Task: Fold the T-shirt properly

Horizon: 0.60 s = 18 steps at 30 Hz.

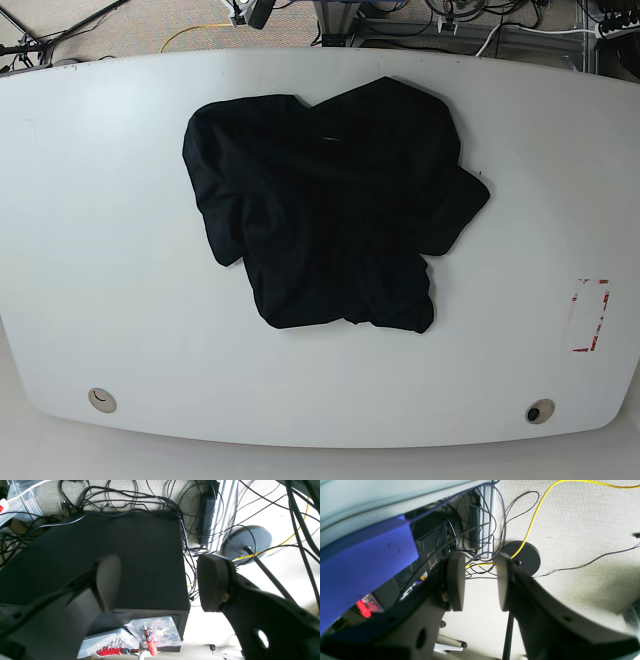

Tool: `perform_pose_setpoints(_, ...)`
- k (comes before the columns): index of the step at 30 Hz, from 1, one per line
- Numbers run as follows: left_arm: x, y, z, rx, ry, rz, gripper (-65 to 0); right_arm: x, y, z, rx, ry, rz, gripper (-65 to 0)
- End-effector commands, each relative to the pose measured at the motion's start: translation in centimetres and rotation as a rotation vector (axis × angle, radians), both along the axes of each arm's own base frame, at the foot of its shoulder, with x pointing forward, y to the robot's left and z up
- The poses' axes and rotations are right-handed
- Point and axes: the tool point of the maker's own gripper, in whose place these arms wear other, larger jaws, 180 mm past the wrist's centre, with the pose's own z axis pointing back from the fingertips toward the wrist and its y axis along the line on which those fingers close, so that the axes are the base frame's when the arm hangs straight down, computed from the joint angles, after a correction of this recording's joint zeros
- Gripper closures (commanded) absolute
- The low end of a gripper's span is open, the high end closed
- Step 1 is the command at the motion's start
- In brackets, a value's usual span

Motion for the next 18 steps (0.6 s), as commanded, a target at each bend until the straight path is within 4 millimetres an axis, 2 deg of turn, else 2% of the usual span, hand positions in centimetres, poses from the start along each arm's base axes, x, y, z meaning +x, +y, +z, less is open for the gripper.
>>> perform_pose_setpoints(1, -1.5, 0.9, 0.3, 0.01, -0.013, -0.001, -44.8, 0.3, -0.6, 0.2, -0.011, -0.023, -0.001, -19.5)
perform_pose_setpoints(13, -1.0, 0.9, 0.3, 0.01, -0.039, 0.005, -44.5, 1.3, -0.3, 0.2, -0.006, -0.061, -0.013, -19.7)
perform_pose_setpoints(15, -3.0, -1.3, 1.1, -0.044, -0.122, 0.004, -45.9, -0.3, 0.2, 0.7, -0.003, -0.055, -0.006, -19.4)
perform_pose_setpoints(18, -3.1, -2.3, 1.6, -0.071, -0.151, 0.007, -45.7, -0.7, 0.0, 1.0, -0.01, -0.064, -0.003, -19.3)
